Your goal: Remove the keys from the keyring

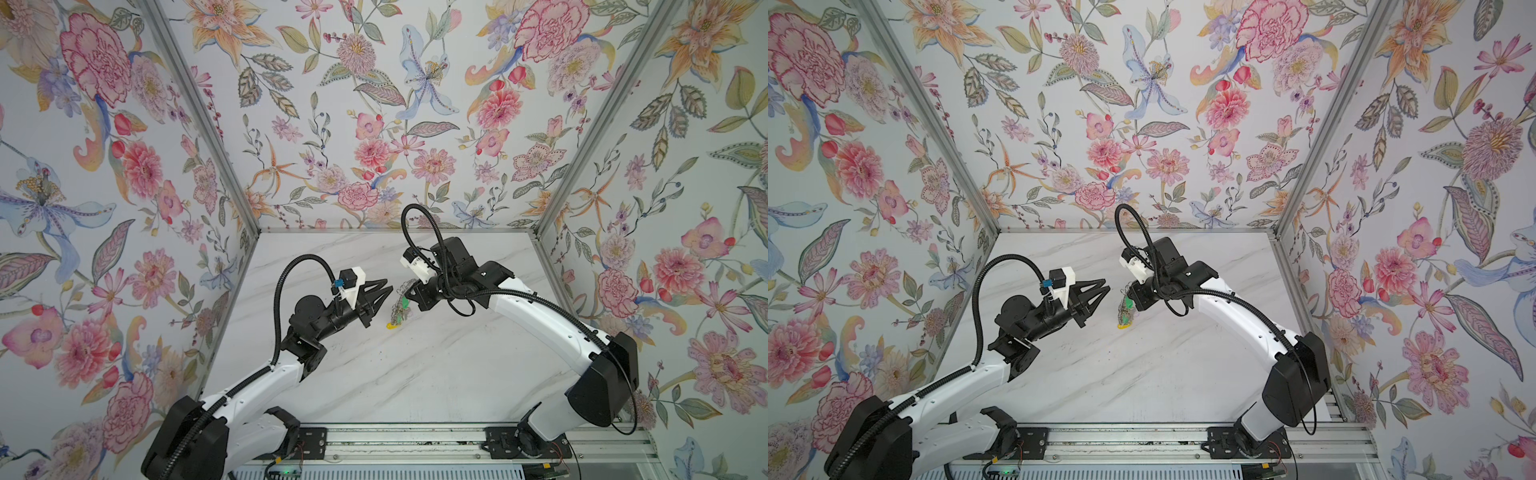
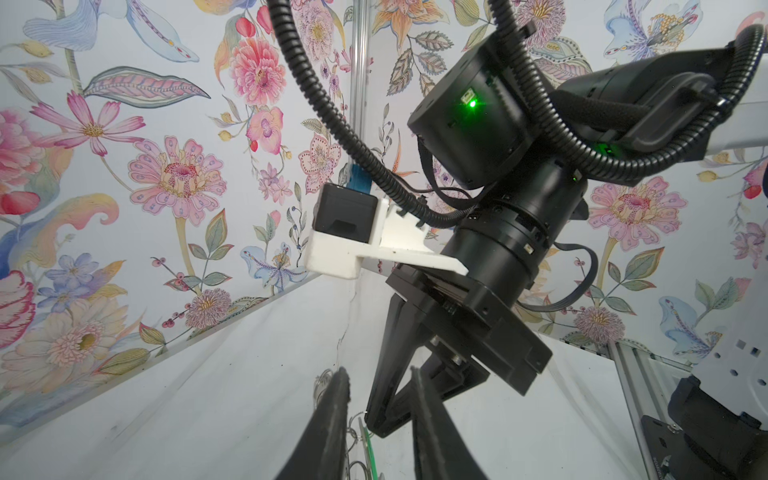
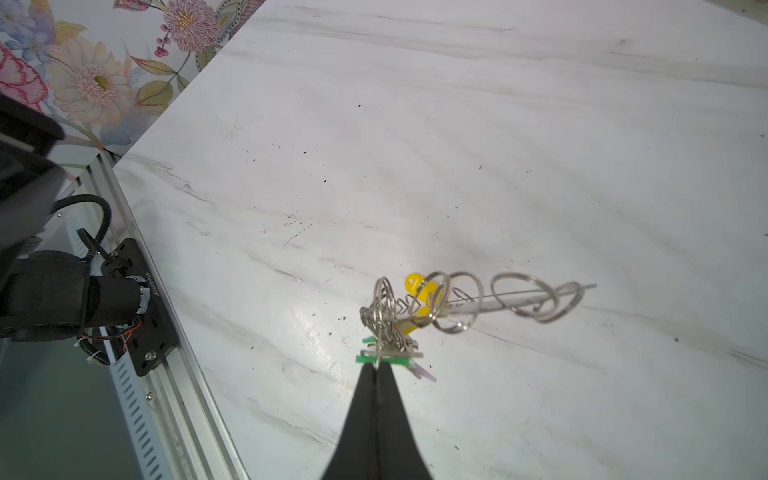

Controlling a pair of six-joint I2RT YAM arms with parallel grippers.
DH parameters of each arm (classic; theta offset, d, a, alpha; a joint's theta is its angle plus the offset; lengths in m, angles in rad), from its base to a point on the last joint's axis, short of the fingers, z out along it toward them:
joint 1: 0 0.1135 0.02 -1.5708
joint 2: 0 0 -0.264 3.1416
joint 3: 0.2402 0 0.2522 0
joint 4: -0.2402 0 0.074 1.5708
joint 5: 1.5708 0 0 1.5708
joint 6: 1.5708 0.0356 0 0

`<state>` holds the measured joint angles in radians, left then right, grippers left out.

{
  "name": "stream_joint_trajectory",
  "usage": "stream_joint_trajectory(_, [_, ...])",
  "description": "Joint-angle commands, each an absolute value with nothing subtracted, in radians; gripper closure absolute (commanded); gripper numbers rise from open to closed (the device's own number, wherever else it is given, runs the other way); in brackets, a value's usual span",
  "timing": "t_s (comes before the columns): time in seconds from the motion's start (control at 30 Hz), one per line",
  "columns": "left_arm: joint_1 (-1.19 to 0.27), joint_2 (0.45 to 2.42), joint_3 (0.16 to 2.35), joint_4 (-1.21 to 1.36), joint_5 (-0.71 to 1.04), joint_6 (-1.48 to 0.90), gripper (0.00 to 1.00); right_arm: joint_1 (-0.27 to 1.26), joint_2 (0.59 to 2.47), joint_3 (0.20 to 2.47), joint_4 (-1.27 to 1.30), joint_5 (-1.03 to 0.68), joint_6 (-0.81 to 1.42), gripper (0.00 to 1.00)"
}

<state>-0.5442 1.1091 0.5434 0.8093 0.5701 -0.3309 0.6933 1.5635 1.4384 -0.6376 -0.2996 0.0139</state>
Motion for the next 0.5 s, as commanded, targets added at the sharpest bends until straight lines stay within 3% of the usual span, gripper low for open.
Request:
stream_joint_trajectory(0.0, [-0.549,1.091,0.546,0.737,0.548,-0.282,0.65,0.697,1.523,1.472,-0.64,-0.244,-0.031,1.0])
stream_joint_trajectory(0.17, [-0.549,1.135,0.604,0.607,0.59,-0.217,0.52,0.703,1.508,1.492,-0.657,-0.247,-0.075,1.0])
stream_joint_trajectory(0.47, [-0.551,1.214,0.696,0.464,0.646,-0.117,0.38,0.731,1.497,1.53,-0.749,-0.342,-0.197,1.0])
